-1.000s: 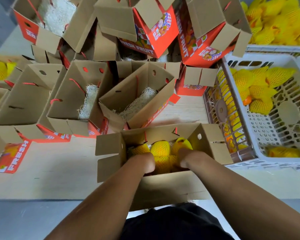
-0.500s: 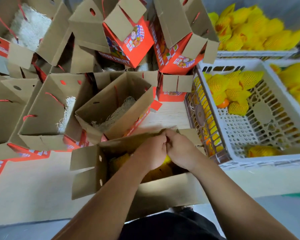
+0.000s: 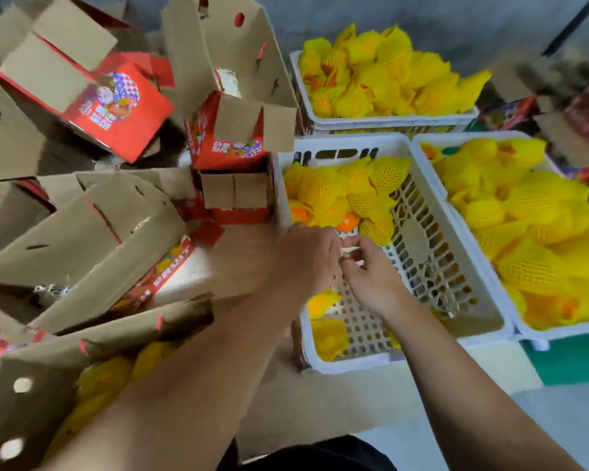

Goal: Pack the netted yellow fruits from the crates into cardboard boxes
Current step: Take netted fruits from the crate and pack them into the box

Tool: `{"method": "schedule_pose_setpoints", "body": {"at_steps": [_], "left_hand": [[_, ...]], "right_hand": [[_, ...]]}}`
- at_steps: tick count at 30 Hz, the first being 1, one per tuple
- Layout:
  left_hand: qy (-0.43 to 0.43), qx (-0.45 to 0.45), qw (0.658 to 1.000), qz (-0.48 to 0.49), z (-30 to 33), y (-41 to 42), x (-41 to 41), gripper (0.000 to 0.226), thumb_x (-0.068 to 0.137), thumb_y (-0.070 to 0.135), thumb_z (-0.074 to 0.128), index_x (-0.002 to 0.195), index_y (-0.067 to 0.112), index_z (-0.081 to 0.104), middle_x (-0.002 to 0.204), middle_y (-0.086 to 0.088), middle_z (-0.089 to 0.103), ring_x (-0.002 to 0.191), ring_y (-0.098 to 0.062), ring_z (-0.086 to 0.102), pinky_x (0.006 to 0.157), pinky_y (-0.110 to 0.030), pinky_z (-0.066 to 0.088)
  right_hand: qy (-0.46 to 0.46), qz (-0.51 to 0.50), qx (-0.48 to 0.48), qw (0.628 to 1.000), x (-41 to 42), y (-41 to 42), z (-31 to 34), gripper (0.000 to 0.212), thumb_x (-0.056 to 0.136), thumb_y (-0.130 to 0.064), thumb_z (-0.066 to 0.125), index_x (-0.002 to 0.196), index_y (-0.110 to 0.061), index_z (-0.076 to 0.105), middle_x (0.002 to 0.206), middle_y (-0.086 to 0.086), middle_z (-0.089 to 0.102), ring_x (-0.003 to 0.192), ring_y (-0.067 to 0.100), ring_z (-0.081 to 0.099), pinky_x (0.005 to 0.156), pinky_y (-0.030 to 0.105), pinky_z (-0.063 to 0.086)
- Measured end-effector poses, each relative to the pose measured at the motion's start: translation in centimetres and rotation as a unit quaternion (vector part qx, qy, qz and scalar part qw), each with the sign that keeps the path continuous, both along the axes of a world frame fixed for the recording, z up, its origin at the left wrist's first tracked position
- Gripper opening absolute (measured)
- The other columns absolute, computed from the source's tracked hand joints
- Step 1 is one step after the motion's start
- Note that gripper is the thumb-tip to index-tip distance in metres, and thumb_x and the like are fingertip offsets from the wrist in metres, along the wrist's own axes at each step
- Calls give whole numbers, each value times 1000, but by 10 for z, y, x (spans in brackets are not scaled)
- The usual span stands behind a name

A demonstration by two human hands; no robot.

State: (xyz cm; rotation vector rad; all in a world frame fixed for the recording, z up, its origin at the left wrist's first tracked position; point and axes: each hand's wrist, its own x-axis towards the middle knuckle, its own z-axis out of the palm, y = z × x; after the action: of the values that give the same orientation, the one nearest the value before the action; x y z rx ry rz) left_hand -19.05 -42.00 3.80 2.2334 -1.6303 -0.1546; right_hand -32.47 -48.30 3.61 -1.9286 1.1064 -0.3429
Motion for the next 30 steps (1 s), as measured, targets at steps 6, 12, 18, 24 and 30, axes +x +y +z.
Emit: {"method": "schedule_pose_setpoints", "body": {"at_steps": [6, 12, 18, 24, 30], "left_hand": [[-143, 137, 980, 15, -17, -33, 9, 40, 102, 56, 46, 105, 25, 70, 102, 4, 71, 120, -24, 47, 107, -42, 27], [-202, 185, 962, 7, -15, -34, 5, 28, 105, 39, 45, 105, 22, 68, 111, 1, 69, 121, -28, 43, 110, -44, 28], [-209, 238, 948, 13, -12, -40, 7, 33, 106, 45, 40, 116, 26, 65, 126, 2, 63, 126, -28, 36, 106, -45, 21], [-231, 256, 938, 19, -14, -41, 7, 36, 106, 44, 35, 122, 27, 63, 126, 3, 63, 124, -27, 36, 108, -45, 18], [-220, 254, 942, 24, -14, -41, 6, 32, 103, 41, 43, 121, 25, 64, 122, 2, 63, 126, -29, 37, 113, -45, 17]], "right_hand": [[79, 32, 17, 996, 26, -83, -44, 31, 96, -18, 54, 127, -18, 50, 105, 2, 63, 79, 21, 59, 63, 32, 42], [111, 40, -30, 993, 78, -132, -87, 53, 90, -14, 60, 139, -9, 39, 135, 17, 47, 119, 41, 52, 92, 45, 47], [306, 115, -138, 935, 72, -153, -126, 94, 92, -33, 66, 159, -14, 3, 158, 11, 18, 140, 41, 31, 111, 48, 37], [335, 106, -249, 903, 56, -147, -143, 87, 90, -38, 67, 158, -16, 17, 145, 11, 31, 127, 33, 40, 102, 39, 41], [209, 80, -262, 939, 39, -130, -146, 81, 79, -16, 68, 153, -2, 36, 144, 23, 42, 114, 41, 47, 99, 48, 43]]}}
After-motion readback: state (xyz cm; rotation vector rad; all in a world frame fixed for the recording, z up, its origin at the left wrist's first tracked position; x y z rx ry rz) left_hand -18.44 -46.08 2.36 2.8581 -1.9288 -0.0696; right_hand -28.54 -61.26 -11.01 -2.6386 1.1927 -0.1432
